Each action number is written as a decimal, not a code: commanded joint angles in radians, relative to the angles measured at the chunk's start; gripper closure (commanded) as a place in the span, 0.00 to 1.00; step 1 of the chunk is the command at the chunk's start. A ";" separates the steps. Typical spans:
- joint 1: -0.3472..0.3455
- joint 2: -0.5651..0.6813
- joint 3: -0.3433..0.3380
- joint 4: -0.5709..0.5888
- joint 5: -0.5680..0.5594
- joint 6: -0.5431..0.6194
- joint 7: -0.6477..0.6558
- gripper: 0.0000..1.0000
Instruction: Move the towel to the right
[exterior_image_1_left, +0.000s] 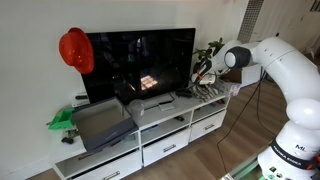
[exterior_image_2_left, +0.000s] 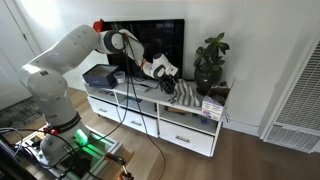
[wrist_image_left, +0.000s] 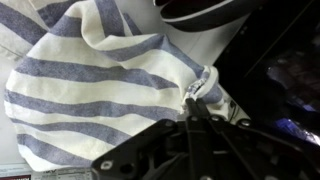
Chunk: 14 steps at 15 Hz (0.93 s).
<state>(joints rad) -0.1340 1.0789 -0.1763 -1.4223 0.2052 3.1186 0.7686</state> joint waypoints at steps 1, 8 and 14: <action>-0.027 0.060 0.033 0.070 0.055 -0.044 -0.064 1.00; -0.024 0.118 0.019 0.103 0.070 -0.157 -0.076 1.00; -0.027 0.067 0.013 0.073 0.057 -0.215 -0.100 0.66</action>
<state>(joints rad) -0.1505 1.1867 -0.1706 -1.3417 0.2420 2.9369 0.7232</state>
